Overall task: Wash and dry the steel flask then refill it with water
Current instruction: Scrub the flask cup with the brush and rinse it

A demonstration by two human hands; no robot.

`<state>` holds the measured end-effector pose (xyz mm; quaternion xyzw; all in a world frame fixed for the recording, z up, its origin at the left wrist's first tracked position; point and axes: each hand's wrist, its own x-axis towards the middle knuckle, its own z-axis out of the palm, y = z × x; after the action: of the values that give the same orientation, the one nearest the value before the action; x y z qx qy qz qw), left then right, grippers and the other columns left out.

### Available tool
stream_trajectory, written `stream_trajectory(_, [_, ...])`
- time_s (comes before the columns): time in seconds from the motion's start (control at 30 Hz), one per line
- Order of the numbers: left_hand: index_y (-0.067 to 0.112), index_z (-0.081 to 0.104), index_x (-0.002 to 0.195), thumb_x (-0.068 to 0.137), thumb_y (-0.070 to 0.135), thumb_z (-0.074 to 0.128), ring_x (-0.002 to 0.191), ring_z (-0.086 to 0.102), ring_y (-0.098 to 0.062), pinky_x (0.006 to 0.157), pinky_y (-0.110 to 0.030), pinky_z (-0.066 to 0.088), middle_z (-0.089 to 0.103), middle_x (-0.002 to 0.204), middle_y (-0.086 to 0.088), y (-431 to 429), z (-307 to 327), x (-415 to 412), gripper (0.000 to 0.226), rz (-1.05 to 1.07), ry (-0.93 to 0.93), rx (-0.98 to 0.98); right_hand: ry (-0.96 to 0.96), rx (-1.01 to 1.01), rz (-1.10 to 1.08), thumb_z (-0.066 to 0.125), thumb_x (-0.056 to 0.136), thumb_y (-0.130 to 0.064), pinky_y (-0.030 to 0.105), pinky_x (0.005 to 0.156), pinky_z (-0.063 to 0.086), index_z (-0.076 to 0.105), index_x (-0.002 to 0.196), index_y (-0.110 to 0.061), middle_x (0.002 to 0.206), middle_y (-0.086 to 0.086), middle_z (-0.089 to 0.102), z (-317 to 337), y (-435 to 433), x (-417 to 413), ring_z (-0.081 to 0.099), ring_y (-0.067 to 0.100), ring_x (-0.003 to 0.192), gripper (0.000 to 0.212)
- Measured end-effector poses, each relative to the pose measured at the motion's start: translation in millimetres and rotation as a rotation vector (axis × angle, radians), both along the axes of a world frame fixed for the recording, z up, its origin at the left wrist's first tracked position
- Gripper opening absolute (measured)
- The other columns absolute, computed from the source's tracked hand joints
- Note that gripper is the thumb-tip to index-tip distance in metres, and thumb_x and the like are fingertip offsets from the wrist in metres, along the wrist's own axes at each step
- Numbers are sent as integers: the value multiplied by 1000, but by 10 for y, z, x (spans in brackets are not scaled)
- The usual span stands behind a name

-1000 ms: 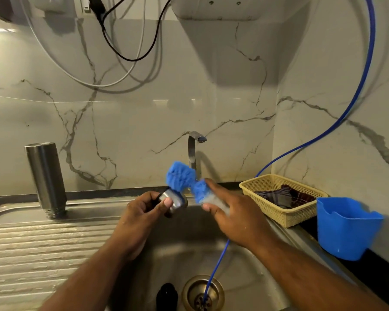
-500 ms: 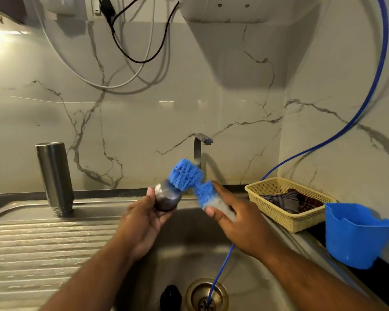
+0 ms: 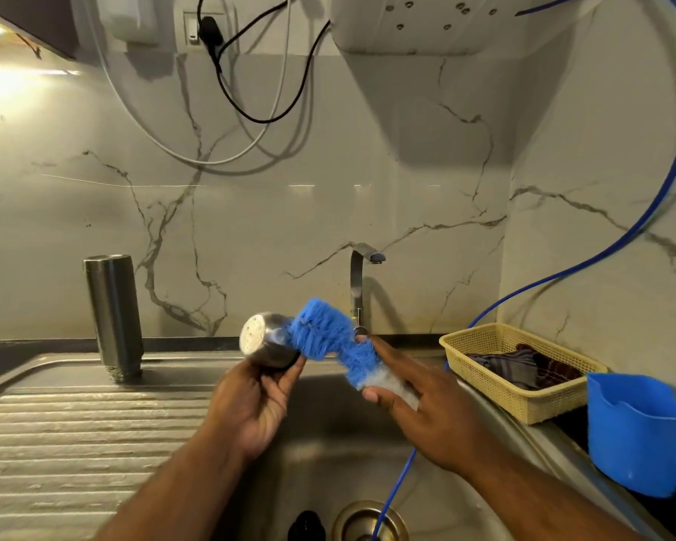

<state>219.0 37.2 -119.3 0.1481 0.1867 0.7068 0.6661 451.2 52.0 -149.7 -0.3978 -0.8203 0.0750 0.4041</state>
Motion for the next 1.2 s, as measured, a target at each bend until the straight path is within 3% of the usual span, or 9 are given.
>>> stream_trajectory(0.2, [-2,57,120,107,6,31,82,76,-39,53,-36,62,66,118,-33,15,-103,151,29,-107,120,-77,-14,32,18,54,95,-63,38,91,55,25,149,-64,120,-19,62,21,53,-72,60,5,108,61])
stream_trajectory(0.37, [-4,55,123,104,0,35,71,77,-30,47,-30,59,75,90,-26,99,-105,-111,28,9,167,-80,-275,133,-42,38,98,-66,36,86,49,10,146,-73,106,-16,60,13,63,100,55,6,94,55])
stream_trajectory(0.47, [-6,52,133,107,8,38,96,74,-35,53,-34,61,71,114,-28,177,-182,-141,33,62,258,-94,-212,130,-87,36,95,-69,32,80,51,10,143,-75,100,-16,60,17,105,116,55,3,86,56])
stream_trajectory(0.53, [-2,53,135,109,16,39,107,69,-37,58,-38,63,66,124,-28,189,-231,-109,35,48,305,-106,-119,104,-94,39,93,-71,33,76,55,12,142,-77,102,-16,59,31,102,88,57,3,88,56])
stream_trajectory(0.67, [-1,56,131,109,22,39,100,74,-36,72,-46,65,71,115,-27,169,-258,-95,36,-42,391,-122,-251,115,-90,43,97,-65,31,88,50,10,144,-74,113,-17,61,15,70,4,54,1,95,58])
stream_trajectory(0.73, [-1,54,132,110,23,38,96,75,-35,69,-46,65,72,114,-27,172,-243,-106,36,-56,392,-130,-128,90,-121,47,96,-64,34,89,55,16,148,-68,121,-15,63,-4,114,21,59,2,101,61])
stream_trajectory(1.0, [-1,60,124,105,20,46,108,71,-33,87,-44,60,72,116,-25,66,-182,-42,32,-96,529,-112,-211,84,-156,49,98,-60,28,92,49,17,150,-63,123,-15,63,18,31,-10,53,-1,99,61])
stream_trajectory(1.07, [0,63,117,106,18,45,107,71,-33,90,-45,57,72,113,-26,43,-183,-44,28,-24,645,-106,-324,104,-146,45,100,-60,28,95,43,11,148,-65,125,-15,60,34,-20,-27,48,-2,97,59])
stream_trajectory(1.2, [8,72,104,104,28,51,99,72,-34,95,-51,55,77,96,-16,-4,-222,-4,29,72,1124,4,-225,86,-229,46,99,-62,33,96,49,14,152,-60,127,-14,63,16,37,-20,58,4,104,62])
